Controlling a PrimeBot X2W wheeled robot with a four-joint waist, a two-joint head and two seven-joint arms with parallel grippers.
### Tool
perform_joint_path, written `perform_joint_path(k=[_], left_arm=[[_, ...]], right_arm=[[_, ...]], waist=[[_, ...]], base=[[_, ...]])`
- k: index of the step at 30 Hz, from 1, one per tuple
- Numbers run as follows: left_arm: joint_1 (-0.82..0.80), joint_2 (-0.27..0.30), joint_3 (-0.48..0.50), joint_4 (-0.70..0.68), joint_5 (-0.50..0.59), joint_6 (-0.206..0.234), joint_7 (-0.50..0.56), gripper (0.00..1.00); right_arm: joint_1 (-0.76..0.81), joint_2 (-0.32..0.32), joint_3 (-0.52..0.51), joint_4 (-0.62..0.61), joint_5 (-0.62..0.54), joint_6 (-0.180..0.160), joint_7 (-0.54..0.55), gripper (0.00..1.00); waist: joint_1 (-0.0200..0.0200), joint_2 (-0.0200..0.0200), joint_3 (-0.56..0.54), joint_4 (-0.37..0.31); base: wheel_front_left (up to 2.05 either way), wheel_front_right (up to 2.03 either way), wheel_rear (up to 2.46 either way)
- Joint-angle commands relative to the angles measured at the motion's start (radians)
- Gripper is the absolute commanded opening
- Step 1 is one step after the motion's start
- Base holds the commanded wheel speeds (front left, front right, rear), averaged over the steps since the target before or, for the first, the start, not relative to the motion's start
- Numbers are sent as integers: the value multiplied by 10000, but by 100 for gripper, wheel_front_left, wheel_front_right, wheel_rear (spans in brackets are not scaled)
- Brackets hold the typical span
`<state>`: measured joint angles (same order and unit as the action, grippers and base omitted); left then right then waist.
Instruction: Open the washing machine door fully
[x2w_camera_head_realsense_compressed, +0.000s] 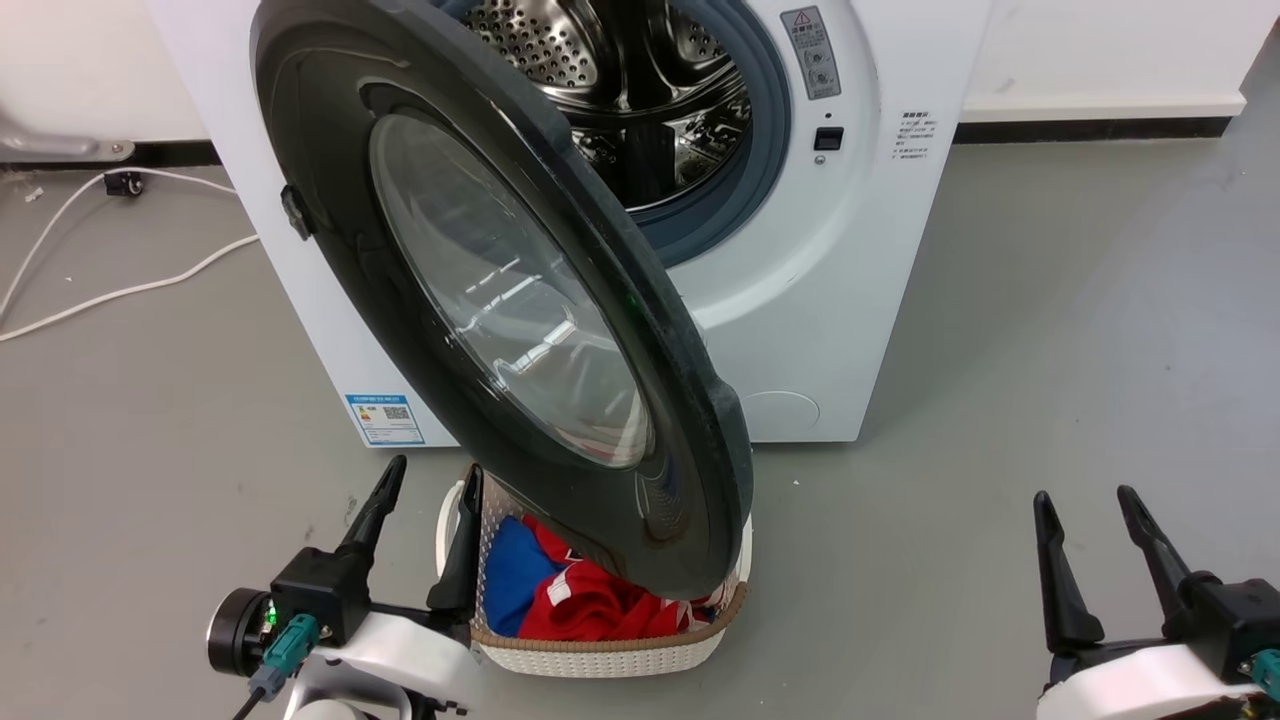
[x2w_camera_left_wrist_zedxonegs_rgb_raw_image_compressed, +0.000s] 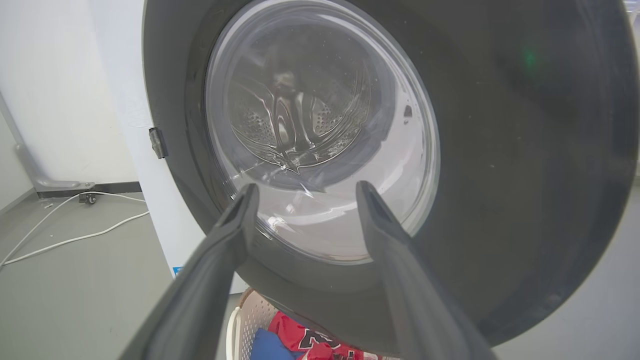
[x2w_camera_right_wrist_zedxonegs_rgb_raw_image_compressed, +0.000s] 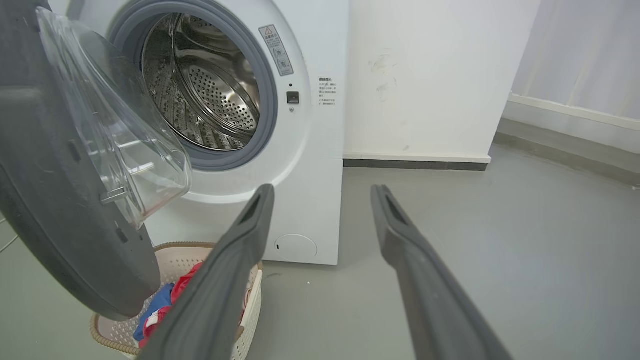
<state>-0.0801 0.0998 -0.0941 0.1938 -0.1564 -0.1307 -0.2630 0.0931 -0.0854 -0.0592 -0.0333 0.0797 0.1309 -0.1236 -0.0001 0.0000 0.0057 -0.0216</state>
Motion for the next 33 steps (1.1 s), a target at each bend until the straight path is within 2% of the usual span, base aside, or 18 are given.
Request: perform_joint_path(k=[1,18,19,21,22,27,33], left_arm=[[128,31,-3,40,-10,1,-26,100],[2,64,-69,399,-44,1,-26,100],[-3,65,-81,416,-50,1,-26,62],[-23,82,-105,447,-102,1,-26,6],[-34,93,-110,456,-127,1,-26,0],[-162,36,-60,353,-246,1,-26,0],[-1069,-174,49,-526,-569,1,-26,0]], right_arm=[[98,87,33,42,80,-3,-108,100],[-233,251,132,740,134,-3,-537,100],[-251,257,139,775,154,-3,-556,100],[-300,266,149,815,115,-3,-584,100],[-324,275,159,835,98,-3,-591,100],[-397,305,198,909,69,-3,-635,100],[-570,335,176,946,45,-3,-692,100]], waist=[[1,0,-47,-4],[1,0,-156,12],[1,0,-157,13],[1,0,-152,16],[1,0,-153,17],[1,0,-141,56],[1,0,-37,162]], base=[[0,0,0],[0,0,0],[0,0,0],[0,0,0],[0,0,0],[0,0,0],[0,0,0]])
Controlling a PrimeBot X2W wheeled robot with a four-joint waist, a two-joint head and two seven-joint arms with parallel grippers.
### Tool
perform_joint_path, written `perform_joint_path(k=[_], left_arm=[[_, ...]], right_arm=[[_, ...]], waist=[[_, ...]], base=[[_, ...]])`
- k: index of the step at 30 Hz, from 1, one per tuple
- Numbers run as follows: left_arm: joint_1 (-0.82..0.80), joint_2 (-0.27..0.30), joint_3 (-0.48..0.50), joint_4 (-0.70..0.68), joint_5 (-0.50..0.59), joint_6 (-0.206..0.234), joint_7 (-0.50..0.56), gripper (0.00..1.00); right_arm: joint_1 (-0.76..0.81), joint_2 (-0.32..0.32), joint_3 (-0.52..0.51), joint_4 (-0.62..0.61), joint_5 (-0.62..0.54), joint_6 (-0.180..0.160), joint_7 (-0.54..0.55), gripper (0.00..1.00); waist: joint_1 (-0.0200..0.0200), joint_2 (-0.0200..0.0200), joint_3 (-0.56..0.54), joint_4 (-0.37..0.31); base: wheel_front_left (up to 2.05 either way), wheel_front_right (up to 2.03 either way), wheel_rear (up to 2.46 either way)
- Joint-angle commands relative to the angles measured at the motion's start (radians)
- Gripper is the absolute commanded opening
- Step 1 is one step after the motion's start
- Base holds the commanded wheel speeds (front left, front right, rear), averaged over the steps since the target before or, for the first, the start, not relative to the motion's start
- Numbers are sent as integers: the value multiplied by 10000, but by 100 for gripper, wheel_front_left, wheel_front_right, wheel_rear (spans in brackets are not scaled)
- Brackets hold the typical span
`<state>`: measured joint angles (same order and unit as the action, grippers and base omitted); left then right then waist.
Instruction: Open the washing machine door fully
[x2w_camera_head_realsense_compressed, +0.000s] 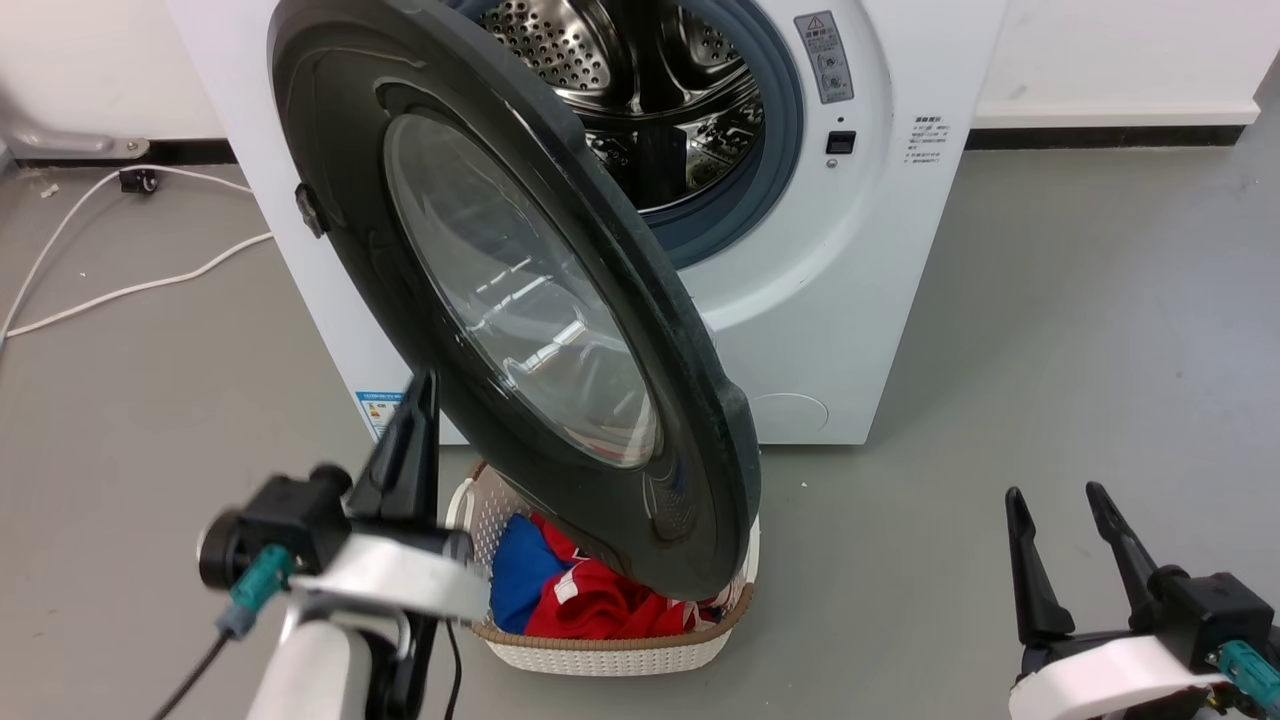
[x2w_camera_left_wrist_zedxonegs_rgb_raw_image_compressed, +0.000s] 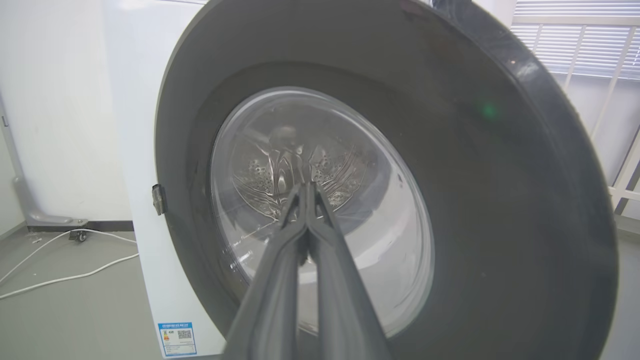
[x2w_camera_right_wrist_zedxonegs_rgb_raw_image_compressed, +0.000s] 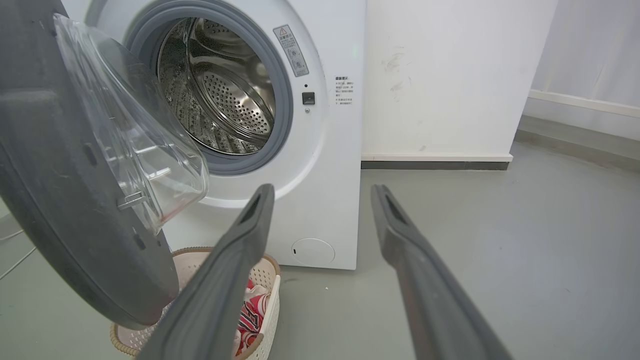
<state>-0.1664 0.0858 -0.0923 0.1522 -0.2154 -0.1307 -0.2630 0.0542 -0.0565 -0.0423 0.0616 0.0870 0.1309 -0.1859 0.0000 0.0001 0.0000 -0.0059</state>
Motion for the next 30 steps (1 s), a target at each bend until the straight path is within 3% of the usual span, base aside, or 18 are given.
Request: perform_joint_path(k=[1,8,13,23,30], left_arm=[[-378,-52,82,-262,65,7,-26,0],[-1680,-179,43,-1311,271,81,-25,0],[-2805,-268,-652,-2332,352,75,-25,0],[-3421,-346,-3767,-3912,-160,32,718,0],[-2638,-333,-6331,-3545,-1117,4,1884,0]], right_arm=[[-181,45,9,-8,-41,-3,-74,100],[-329,61,-30,-76,-62,-3,-71,100],[-381,66,-63,-65,-81,-3,-51,100],[-438,70,-172,-28,-135,-3,-13,100],[-471,72,-171,45,-36,-3,-9,100]], waist=[[0,-1,45,9],[0,-1,265,4],[0,-1,465,-47],[0,-1,587,-138],[0,-1,646,-148]], base=[[0,0,0],[0,0,0],[0,0,0],[0,0,0],[0,0,0]])
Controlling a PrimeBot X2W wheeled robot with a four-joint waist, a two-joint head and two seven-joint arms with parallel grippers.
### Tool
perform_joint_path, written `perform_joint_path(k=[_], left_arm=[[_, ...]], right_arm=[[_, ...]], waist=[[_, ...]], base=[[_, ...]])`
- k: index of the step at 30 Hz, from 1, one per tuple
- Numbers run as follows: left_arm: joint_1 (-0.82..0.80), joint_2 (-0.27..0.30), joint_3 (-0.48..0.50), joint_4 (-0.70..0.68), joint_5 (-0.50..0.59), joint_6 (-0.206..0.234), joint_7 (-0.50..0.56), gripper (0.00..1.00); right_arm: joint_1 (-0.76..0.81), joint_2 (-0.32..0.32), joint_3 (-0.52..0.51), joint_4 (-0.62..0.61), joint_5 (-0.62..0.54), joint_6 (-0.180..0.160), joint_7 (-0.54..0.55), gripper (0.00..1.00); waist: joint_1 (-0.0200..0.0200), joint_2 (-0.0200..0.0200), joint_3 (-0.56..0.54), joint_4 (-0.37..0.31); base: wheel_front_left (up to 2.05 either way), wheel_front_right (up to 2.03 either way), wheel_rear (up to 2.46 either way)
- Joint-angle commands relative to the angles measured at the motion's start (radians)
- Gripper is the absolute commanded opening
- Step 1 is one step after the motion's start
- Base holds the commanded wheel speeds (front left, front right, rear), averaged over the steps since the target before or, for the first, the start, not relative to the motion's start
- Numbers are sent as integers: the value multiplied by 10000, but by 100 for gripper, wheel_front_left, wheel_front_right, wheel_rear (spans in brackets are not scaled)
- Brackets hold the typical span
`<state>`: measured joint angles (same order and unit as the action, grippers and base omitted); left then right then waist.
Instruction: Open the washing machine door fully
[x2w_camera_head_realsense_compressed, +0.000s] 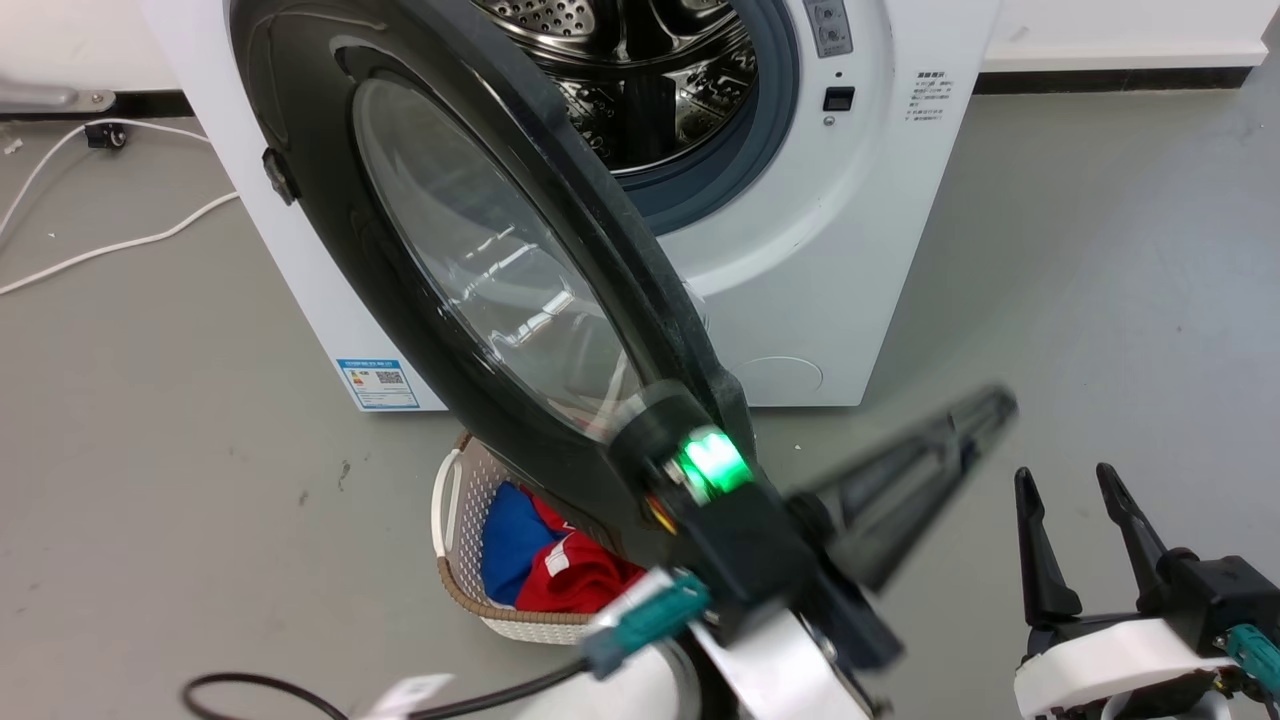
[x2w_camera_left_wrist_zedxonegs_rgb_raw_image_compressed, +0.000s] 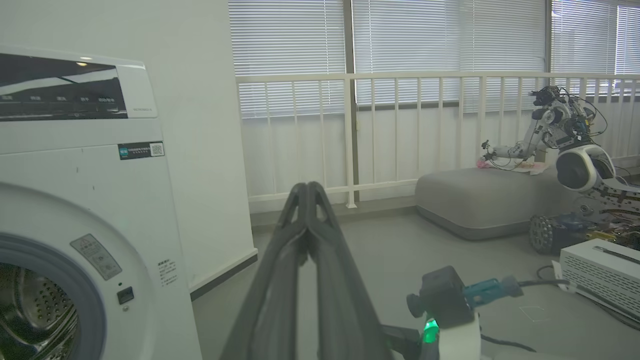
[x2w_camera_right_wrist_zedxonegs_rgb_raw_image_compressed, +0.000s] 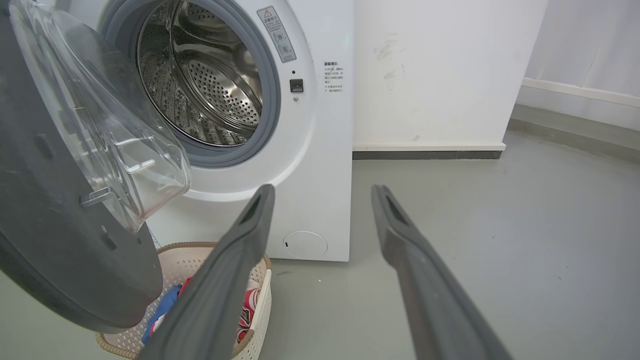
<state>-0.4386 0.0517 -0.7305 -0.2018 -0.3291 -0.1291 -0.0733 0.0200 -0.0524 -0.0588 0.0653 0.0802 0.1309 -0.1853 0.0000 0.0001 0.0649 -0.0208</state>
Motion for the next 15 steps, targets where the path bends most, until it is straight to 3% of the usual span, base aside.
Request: perform_joint_path(k=[1,7,15], left_arm=[[247,52,-277,150,-133,-14,178,0],[1065,212,-1063,1439,-985,19,911,0],[867,172,-344,3172,-1148,651,333,0]], right_arm=[[-138,31,7,8,32,-3,-29,100],[-190,30,44,54,-165,-3,-56,100],[-227,33,35,177,-216,-3,-65,100]], waist=[[0,-1,20,-7],[0,-1,64,-49],[0,-1,93,-154]], base=[[0,0,0],[0,0,0],[0,0,0]])
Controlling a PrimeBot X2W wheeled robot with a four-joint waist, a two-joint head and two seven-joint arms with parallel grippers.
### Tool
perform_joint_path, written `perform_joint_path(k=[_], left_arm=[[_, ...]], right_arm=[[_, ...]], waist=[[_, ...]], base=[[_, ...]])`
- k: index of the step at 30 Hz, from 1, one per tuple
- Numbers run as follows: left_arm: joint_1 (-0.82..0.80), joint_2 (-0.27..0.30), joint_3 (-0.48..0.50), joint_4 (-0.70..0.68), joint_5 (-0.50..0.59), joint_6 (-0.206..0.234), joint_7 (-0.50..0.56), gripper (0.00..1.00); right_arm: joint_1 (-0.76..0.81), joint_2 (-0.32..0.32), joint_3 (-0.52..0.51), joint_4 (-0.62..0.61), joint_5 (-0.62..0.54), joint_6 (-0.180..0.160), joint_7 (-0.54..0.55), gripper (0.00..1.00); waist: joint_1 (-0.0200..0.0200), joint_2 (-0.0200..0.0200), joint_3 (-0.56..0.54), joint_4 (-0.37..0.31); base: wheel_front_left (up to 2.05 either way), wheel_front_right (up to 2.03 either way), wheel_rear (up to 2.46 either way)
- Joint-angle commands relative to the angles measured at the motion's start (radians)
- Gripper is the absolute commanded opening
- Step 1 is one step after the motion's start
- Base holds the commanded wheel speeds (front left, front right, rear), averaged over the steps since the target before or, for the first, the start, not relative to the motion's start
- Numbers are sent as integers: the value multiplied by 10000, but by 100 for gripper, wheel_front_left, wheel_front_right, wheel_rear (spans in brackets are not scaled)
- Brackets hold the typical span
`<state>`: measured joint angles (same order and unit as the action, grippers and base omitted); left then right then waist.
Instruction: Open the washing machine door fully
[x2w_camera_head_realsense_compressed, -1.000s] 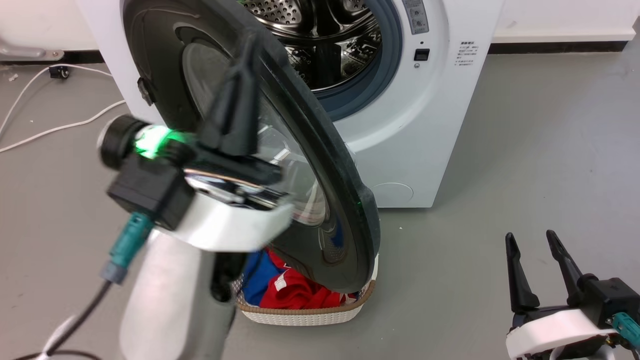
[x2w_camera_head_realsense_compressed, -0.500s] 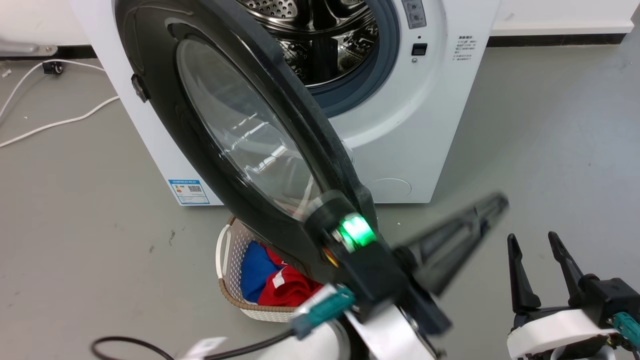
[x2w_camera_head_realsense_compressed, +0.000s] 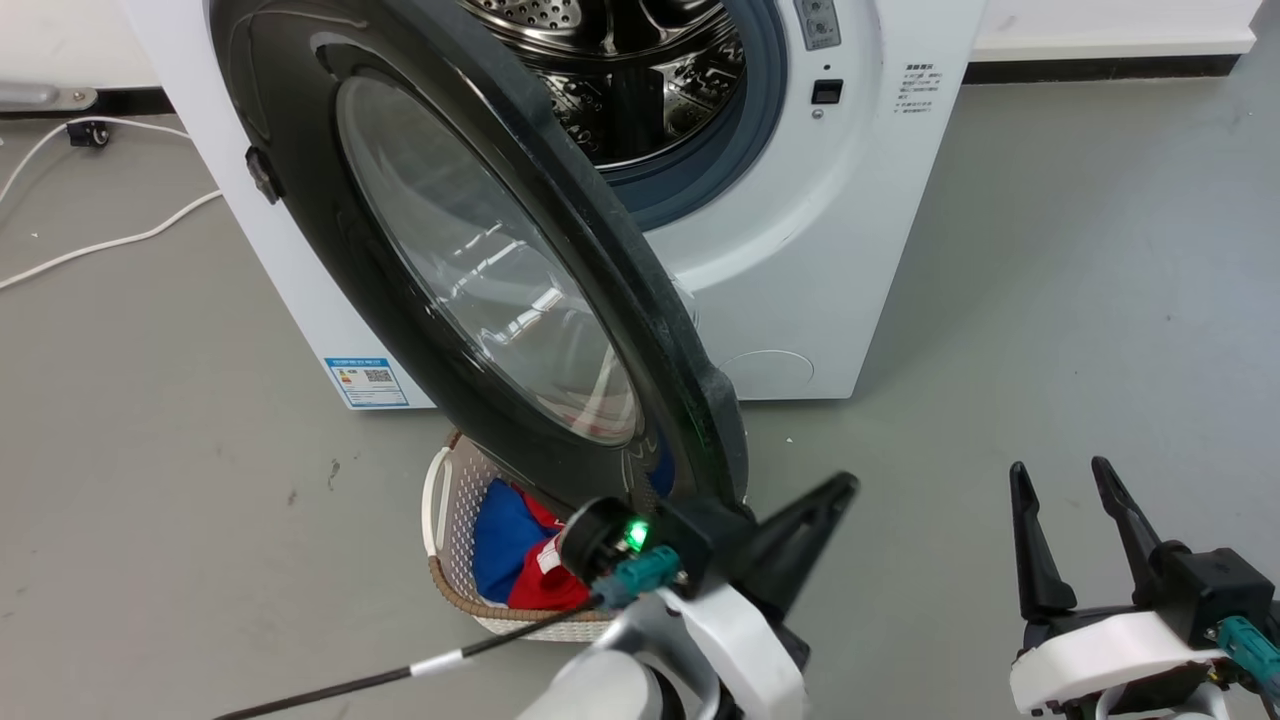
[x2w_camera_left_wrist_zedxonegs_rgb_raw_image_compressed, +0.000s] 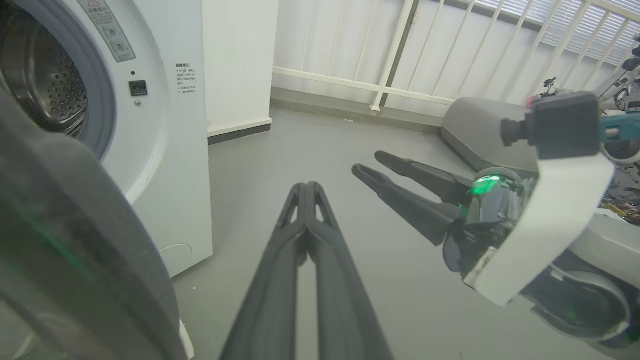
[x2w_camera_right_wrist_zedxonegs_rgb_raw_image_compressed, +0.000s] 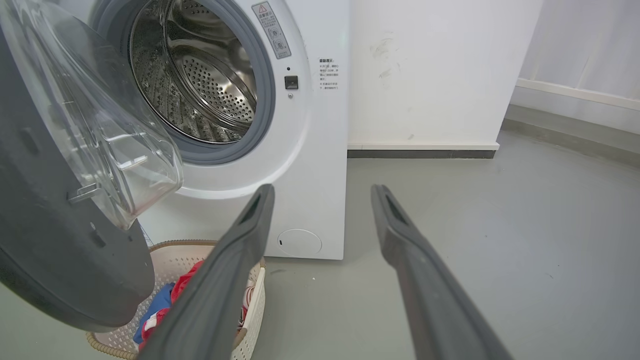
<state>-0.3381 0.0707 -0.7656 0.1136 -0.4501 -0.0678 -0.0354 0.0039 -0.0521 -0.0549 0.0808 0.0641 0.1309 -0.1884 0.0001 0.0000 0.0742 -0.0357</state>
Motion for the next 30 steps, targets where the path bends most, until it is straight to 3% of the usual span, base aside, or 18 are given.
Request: perform_joint_path(k=[1,11,17,30], left_arm=[[-208,-42,156,201,-6,114,-208,0],[-828,-90,760,2080,-341,601,-968,0],[-491,277,1082,2710,-403,924,-1264,0],[1138,1211,1336,1543,-241,1787,-1869,0]], right_arm=[[-71,27,14,40,-59,-3,-36,100],[-158,28,43,290,79,-3,-82,100],[-252,28,29,457,215,-3,-157,100],[-79,27,-150,747,358,-3,-178,100]], waist=[[-1,0,0,-23],[-1,0,14,-116],[-1,0,16,-80],[-1,0,-333,409]], base=[[0,0,0],[0,0,0],[0,0,0],[0,0,0]])
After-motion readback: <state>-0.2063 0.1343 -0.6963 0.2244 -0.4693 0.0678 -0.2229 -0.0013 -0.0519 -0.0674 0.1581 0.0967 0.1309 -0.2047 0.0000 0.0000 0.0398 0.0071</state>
